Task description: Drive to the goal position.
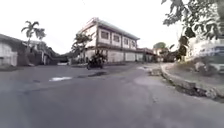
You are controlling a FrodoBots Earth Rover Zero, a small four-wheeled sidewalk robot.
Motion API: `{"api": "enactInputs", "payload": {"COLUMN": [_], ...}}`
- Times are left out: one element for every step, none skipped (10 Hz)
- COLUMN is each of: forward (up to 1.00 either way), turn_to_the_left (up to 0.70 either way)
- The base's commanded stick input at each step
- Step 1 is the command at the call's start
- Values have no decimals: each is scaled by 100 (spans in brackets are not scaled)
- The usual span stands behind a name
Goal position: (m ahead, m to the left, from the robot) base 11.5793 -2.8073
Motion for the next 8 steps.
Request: {"api": "enactInputs", "payload": {"forward": [100,100,100,100,100,100,100,100], "turn_to_the_left": [0,0,0,0,0,0,0,0]}}
